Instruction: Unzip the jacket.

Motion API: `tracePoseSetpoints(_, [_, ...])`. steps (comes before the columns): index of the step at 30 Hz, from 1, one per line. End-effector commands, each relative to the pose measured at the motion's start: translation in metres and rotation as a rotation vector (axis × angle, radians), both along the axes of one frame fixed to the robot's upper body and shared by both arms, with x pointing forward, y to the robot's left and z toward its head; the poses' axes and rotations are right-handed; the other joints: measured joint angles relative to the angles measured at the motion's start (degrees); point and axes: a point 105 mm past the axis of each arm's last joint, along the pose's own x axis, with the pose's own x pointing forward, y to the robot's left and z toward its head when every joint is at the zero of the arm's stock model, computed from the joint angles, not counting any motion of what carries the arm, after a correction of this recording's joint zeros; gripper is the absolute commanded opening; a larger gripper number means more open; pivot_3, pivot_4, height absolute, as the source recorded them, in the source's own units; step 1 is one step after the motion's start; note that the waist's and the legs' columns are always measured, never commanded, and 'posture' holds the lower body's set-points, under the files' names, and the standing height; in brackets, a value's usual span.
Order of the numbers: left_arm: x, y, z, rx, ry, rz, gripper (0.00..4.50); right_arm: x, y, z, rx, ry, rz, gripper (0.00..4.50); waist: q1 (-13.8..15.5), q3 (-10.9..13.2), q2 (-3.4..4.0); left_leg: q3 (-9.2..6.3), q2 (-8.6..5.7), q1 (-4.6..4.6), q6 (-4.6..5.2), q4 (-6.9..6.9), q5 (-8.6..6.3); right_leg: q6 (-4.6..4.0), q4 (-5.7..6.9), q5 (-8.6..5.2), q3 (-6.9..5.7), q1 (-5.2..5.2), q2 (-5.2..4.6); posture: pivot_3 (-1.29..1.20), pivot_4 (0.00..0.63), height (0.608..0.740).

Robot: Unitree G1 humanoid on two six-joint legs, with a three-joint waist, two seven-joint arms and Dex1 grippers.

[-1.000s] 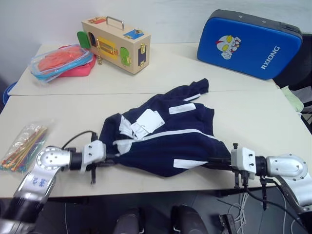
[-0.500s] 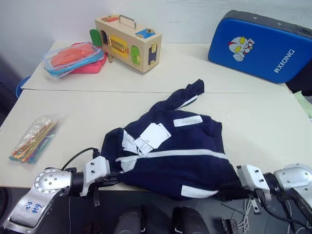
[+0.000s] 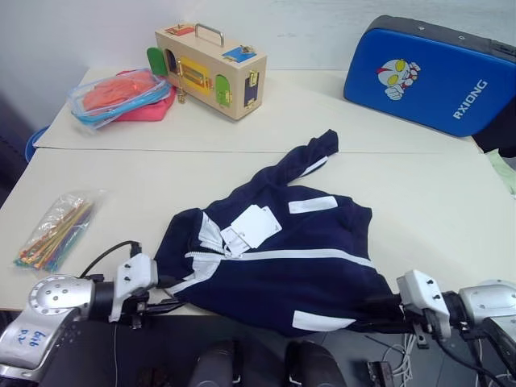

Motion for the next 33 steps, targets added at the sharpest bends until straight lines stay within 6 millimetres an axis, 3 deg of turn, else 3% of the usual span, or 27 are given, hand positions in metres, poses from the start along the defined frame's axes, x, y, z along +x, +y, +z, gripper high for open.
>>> tracePoseSetpoints(1, [-0.006,0.006,0.017,-0.040,-0.006,-0.037,2.86,-0.007,-0.001,0.021,0.059,0.100,-0.026,2.45,0.0,0.0,0.02,-0.01,0.00,-0.02,0.00,0.00,0.00,0.00,-0.01,0.00,0.00,-0.01,-0.01,0.00,0.150,0.740])
tracePoseSetpoints(3, [-0.011,0.011,0.024,-0.051,0.005,-0.056,3.48,-0.010,-0.004,0.033,0.100,0.213,-0.070,3.10,0.0,0.0,0.04,-0.03,0.00,-0.04,0.01,0.00,-0.01,0.00,-0.05,0.00,0.00,-0.01,-0.02,0.00,0.150,0.740])
tracePoseSetpoints(7, [-0.010,0.022,0.041,-0.091,0.024,-0.031,3.71,-0.004,-0.016,0.063,0.210,0.380,-0.172,4.46,-0.1,0.1,0.05,-0.10,0.00,-0.07,0.26,0.00,-0.17,-0.03,-0.08,-0.01,-0.01,-0.01,-0.03,0.00,0.150,0.740])
tracePoseSetpoints(10, [-0.002,0.021,0.058,-0.157,-0.019,0.008,4.35,0.036,-0.029,0.087,0.321,0.239,-0.298,4.50,-0.4,0.1,0.00,-0.14,0.02,-0.07,0.07,-0.01,-0.28,-0.06,-0.11,-0.02,-0.03,-0.01,-0.02,0.00,0.150,0.740])
tracePoseSetpoints(12, [0.004,0.017,0.063,-0.186,-0.054,0.016,4.45,0.068,-0.036,0.093,0.346,0.113,-0.388,4.50,-0.6,0.2,0.06,-0.14,0.00,-0.10,-0.04,0.03,-0.34,-0.10,-0.12,0.01,-0.03,-0.03,-0.03,0.00,0.150,0.740])
tracePoseSetpoints(15, [0.011,0.010,0.065,-0.213,-0.099,0.018,4.45,0.124,-0.043,0.072,0.162,-0.069,-0.550,4.50,-1.0,0.2,0.06,-0.09,-0.02,-0.13,-0.47,-0.03,-0.14,-0.10,-0.13,0.00,-0.06,-0.10,-0.01,0.00,0.150,0.740])
tracePoseSetpoints(17, [0.015,0.008,0.064,-0.213,-0.126,0.020,4.45,0.149,-0.041,0.063,0.111,-0.111,-0.609,4.50,-1.5,0.1,0.03,0.06,-0.03,-0.20,-0.25,-0.04,0.06,-0.10,-0.03,0.00,-0.05,-0.20,0.03,0.00,0.150,0.740])
tracePoseSetpoints(22, [0.023,0.002,0.055,-0.205,-0.142,0.025,4.45,0.185,-0.032,0.036,0.032,-0.084,-0.635,4.50,-1.6,0.2,0.05,0.28,-0.09,-0.99,-0.21,0.01,0.55,-0.07,0.47,0.02,-0.05,-1.09,0.21,0.00,0.150,0.740])
tracePoseSetpoints(25, [0.024,-0.004,0.054,-0.212,-0.160,0.017,4.50,0.198,-0.025,0.037,0.060,-0.085,-0.623,3.89,-1.7,0.2,0.03,0.29,-0.09,-0.94,-0.15,0.08,0.58,-0.01,0.47,0.06,-0.06,-1.01,0.42,0.00,0.150,0.740])
tracePoseSetpoints(33, [0.022,-0.005,0.050,-0.229,-0.162,0.048,4.50,0.220,-0.019,0.067,0.127,-0.267,-0.593,1.12,-2.3,0.2,0.03,0.27,-0.08,-0.93,-0.04,0.13,0.64,0.04,0.48,0.23,0.08,-0.98,0.13,0.00,0.150,0.740])
